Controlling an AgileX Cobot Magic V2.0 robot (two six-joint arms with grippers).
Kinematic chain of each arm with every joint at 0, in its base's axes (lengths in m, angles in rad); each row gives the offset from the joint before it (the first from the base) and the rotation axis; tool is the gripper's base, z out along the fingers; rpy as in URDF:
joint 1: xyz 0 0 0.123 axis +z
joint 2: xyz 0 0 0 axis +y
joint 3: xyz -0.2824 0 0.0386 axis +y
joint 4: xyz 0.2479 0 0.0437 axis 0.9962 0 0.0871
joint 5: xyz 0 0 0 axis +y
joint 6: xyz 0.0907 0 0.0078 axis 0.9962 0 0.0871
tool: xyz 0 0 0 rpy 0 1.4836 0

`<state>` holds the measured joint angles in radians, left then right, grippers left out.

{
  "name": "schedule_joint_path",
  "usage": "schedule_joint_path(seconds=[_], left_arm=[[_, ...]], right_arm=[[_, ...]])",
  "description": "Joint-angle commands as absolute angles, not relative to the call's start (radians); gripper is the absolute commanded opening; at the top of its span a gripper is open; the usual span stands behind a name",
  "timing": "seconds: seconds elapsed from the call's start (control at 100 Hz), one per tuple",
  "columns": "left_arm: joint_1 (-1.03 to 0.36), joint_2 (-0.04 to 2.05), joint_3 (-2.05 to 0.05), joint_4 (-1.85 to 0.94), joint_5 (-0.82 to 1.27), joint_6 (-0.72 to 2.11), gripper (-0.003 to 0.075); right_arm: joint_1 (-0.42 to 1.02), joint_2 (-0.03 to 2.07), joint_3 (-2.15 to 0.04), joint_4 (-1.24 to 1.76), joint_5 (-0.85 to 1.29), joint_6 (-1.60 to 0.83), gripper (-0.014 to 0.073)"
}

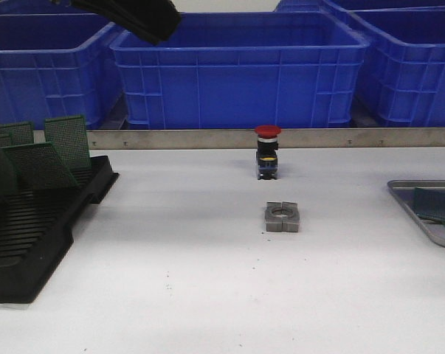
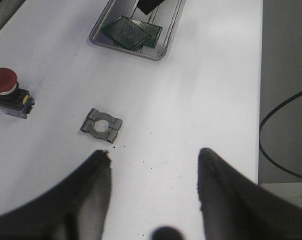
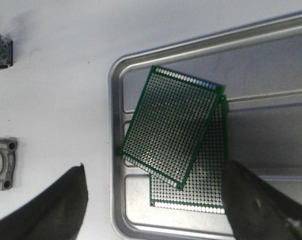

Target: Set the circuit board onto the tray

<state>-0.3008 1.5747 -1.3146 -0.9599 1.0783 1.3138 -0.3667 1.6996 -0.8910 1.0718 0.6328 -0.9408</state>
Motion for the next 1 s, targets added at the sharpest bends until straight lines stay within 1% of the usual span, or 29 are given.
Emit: schedule_joint_path(seconds=[0.0, 0.01, 0.03, 0.04, 0.05, 0.08, 0.09, 0.11, 0.16, 0.18, 0.19, 0.24, 0.38, 0.59, 0.79, 0.91, 0.99], left_arm=[[-0.309, 1.532, -1.344, -1.022, 1.072, 1.303, 0.0107], [-0.309, 1.532, -1.344, -1.022, 1.074, 1.303, 0.0071], [-0.309, 1.532, -1.344, -1.022, 1.076, 1.303, 0.0036], [-0.309, 1.532, -1.344, -1.020, 1.076, 1.303, 0.0001], [-0.309, 1.532, -1.344, -1.020, 1.076, 1.303, -0.0016], [-0.309, 1.532, -1.344, -1.016, 1.079, 1.299, -0.0016], [-0.309, 1.532, -1.344, -1.011, 1.079, 1.296, -0.0018], [-0.309, 1.532, -1.344, -1.005, 1.079, 1.289, -0.0017], [-0.309, 1.532, -1.344, -0.992, 1.079, 1.266, -0.0017], [-0.309, 1.532, -1.344, -0.981, 1.079, 1.252, -0.0017], [-0.309, 1.532, -1.344, -0.978, 1.079, 1.247, -0.0017], [-0.309, 1.528, -1.344, -0.941, 1.079, 1.225, -0.0018], [-0.309, 1.497, -1.339, -0.835, 1.015, 1.139, -0.0018], [-0.309, 1.386, -1.273, -0.684, 0.774, 0.923, -0.0018], [-0.309, 1.195, -1.087, -0.628, 0.537, 0.807, -0.0017], [-0.309, 1.072, -0.957, -0.647, 0.431, 0.807, -0.0017], [-0.309, 0.984, -0.863, -0.662, 0.355, 0.805, -0.0017]], right_arm=[[-0.378, 1.639, -0.912, 1.064, 0.674, -0.976, 0.0447], [-0.378, 1.637, -0.912, 1.057, 0.676, -0.981, 0.0431], [-0.378, 1.630, -0.912, 1.048, 0.681, -0.987, 0.0381], [-0.378, 1.628, -0.912, 1.046, 0.683, -0.992, 0.0363], [-0.378, 1.626, -0.912, 1.043, 0.686, -0.994, 0.0325], [-0.378, 1.615, -0.912, 1.034, 0.694, -0.999, 0.0246], [-0.378, 1.613, -0.912, 1.034, 0.696, -0.998, 0.0204], [-0.378, 1.606, -0.912, 1.031, 0.699, -1.001, 0.0163], [-0.378, 1.588, -0.912, 1.030, 0.706, -1.011, 0.0000], [-0.378, 1.580, -0.912, 1.030, 0.709, -1.020, -0.0039], [-0.378, 1.577, -0.911, 1.030, 0.711, -1.023, -0.0076], [-0.376, 1.552, -0.911, 1.030, 0.713, -1.042, -0.0057], [-0.329, 1.488, -0.908, 1.030, 0.696, -1.074, -0.0060], [-0.186, 1.391, -0.907, 1.032, 0.632, -1.089, -0.0060], [-0.091, 1.259, -0.825, 1.090, 0.514, -1.090, -0.0060], [-0.046, 1.160, -0.723, 1.093, 0.388, -1.090, -0.0060], [-0.011, 1.080, -0.654, 1.109, 0.266, -1.090, -0.0060]])
